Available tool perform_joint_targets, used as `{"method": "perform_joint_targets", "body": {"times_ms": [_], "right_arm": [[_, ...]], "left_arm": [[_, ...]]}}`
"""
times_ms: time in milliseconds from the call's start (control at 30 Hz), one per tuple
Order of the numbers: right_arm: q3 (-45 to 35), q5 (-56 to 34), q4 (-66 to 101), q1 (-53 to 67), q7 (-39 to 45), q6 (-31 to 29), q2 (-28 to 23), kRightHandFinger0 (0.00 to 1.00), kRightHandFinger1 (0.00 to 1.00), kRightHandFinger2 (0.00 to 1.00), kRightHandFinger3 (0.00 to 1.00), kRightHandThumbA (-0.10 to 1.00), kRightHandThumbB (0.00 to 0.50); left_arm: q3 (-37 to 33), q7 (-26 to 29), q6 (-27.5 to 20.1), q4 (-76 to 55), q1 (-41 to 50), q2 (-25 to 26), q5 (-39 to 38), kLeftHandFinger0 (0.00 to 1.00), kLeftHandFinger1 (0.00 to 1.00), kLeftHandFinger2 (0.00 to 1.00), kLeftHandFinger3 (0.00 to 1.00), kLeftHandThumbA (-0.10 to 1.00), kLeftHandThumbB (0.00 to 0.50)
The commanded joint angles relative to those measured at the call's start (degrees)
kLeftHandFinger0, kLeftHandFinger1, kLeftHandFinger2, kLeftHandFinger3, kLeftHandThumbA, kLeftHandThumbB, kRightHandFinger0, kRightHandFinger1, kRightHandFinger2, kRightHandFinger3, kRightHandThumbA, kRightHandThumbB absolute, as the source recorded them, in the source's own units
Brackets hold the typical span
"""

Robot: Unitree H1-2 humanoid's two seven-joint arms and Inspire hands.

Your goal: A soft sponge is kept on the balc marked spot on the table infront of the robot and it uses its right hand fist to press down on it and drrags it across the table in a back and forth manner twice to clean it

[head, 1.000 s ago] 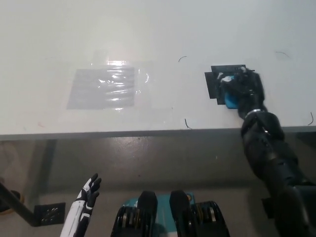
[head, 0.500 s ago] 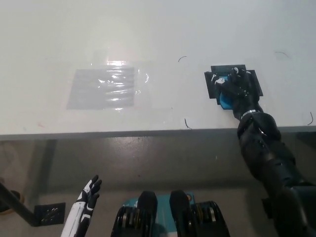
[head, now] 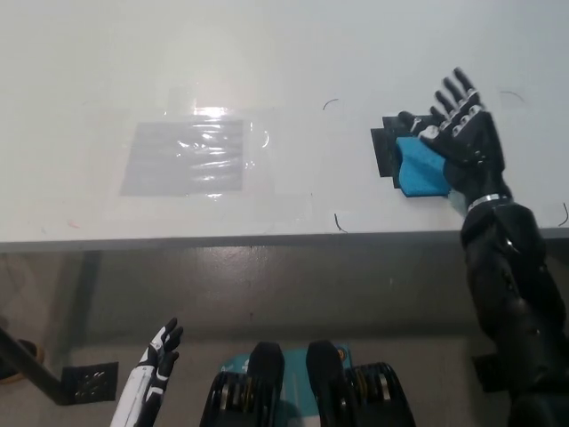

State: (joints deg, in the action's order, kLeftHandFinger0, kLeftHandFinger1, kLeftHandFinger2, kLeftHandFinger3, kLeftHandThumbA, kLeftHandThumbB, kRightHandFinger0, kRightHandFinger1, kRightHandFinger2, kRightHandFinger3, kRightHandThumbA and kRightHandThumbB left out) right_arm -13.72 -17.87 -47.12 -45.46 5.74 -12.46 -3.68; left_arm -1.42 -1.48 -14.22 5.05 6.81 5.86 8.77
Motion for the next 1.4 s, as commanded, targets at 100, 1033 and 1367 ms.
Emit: {"method": "perform_joint_targets", "body": {"times_ms": [100, 1033, 1367], "right_arm": [[8.50, -0.07, 97.65, 7.86, 1.19, 19.85, -7.63, 1.00, 1.00, 1.00, 1.00, 1.00, 0.419], [18.27, 9.02, 42.65, 52.58, 3.83, -9.56, 2.10, 1.00, 1.00, 1.00, 1.00, 1.00, 0.322], [18.18, 6.66, 38.30, 50.56, 6.00, -7.69, 0.57, 1.00, 1.00, 1.00, 1.00, 1.00, 0.303]], "left_arm": [[-0.39, -1.22, 0.36, -1.97, -1.07, 1.60, -0.25, 1.00, 1.00, 1.00, 1.00, 1.00, 0.000], [-0.88, -2.28, -4.31, 1.94, -2.23, 2.07, -3.22, 1.00, 1.00, 1.00, 1.00, 1.00, 0.000], [-0.76, -1.35, -5.39, 2.75, -2.79, 2.23, -2.13, 1.00, 1.00, 1.00, 1.00, 1.00, 0.000]]}}
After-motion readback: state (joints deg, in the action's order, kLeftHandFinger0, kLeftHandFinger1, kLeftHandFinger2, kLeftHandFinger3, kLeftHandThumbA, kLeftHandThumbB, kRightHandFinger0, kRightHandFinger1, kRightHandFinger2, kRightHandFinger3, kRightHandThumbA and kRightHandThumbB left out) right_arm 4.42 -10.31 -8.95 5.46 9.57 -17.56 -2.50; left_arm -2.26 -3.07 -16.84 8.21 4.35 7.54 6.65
